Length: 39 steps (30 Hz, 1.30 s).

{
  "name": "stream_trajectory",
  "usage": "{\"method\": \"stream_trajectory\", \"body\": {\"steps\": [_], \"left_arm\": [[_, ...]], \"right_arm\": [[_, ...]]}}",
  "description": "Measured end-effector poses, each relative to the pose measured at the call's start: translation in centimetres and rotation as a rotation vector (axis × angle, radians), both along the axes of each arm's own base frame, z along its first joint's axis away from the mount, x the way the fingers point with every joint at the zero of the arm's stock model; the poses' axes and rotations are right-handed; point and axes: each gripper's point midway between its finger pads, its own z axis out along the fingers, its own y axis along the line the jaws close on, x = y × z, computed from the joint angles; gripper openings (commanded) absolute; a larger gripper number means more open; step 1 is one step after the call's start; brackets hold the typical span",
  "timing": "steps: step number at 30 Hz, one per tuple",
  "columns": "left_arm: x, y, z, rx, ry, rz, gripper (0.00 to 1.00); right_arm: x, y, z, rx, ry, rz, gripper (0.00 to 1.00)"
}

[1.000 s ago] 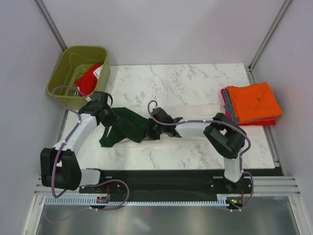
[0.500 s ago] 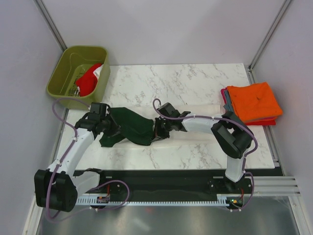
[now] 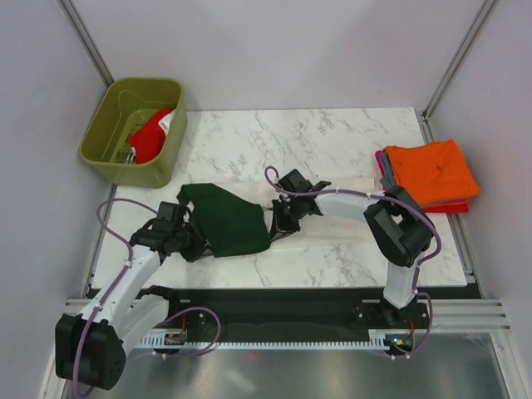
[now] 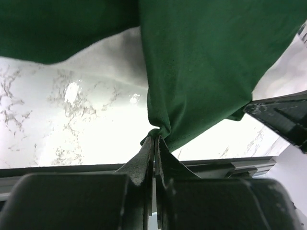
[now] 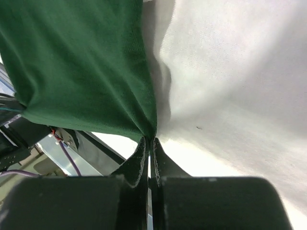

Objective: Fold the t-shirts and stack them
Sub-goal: Fold the tshirt

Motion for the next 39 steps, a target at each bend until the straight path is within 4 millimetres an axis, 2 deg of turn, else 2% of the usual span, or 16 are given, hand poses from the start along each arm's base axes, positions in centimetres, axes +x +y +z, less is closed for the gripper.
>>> {"method": "stream_trajectory", "body": {"steps": [4, 6, 8, 10, 11, 14, 18, 22, 24, 27, 29, 33, 36, 39], "left_arm": [[-1.0, -0.6, -0.5, -0.019, 0.018, 0.000, 0.08], [-1.3, -1.0, -0.5, -0.027, 0.024, -0.004, 0.21], [-1.9, -1.6, -0.7, -0.035, 0.035, -0.020, 0.47], [-2.8, -2.2, -1.0, -0.039, 0.051, -0.038, 0.51], [-3.1, -2.5, -1.1, -0.040, 0.057, -0.049, 0.55], [-3.2, -2.8, -1.0, -0.038, 0.056, -0.056, 0.55], [-2.4, -2.2, -0.4, 0.002, 0.034, -0.032, 0.55], [0.1, -1.8, 1.7, 0.056, -0.009, -0.005, 0.54], [1.8, -1.4, 2.9, 0.082, -0.047, 0.015, 0.54], [4.0, -0.1, 4.3, 0.137, -0.097, 0.065, 0.53], [5.4, 0.9, 5.1, 0.180, -0.126, 0.102, 0.51], [7.9, 2.2, 6.7, 0.243, -0.193, 0.168, 0.45], [9.9, 2.4, 7.0, 0.259, -0.238, 0.201, 0.40], [11.8, 2.1, 6.0, 0.266, -0.241, 0.225, 0.36]], "right_arm": [[0.3, -0.3, 0.3, -0.001, -0.007, 0.021, 0.03], [0.4, -0.5, 0.2, -0.005, -0.007, 0.034, 0.05], [0.4, -0.9, 0.1, -0.012, -0.002, 0.041, 0.07], [0.6, -1.3, 0.1, -0.012, 0.004, 0.047, 0.14], [0.7, -1.4, 0.1, -0.012, 0.004, 0.052, 0.25], [1.0, -1.7, 0.0, -0.017, 0.001, 0.061, 0.38], [0.9, -2.0, 0.0, -0.024, -0.002, 0.076, 0.38], [0.8, -2.1, -0.1, -0.030, -0.002, 0.082, 0.39], [0.9, -2.2, -0.1, -0.036, -0.010, 0.081, 0.37], [1.5, -2.4, 0.2, -0.053, -0.048, 0.066, 0.28], [2.2, -2.4, 1.1, -0.048, -0.091, 0.044, 0.23], [3.9, -0.9, 3.7, 0.047, -0.182, -0.013, 0.21], [5.3, 0.4, 4.9, 0.117, -0.231, -0.054, 0.20], [6.6, 1.6, 5.6, 0.173, -0.259, -0.085, 0.18]]}}
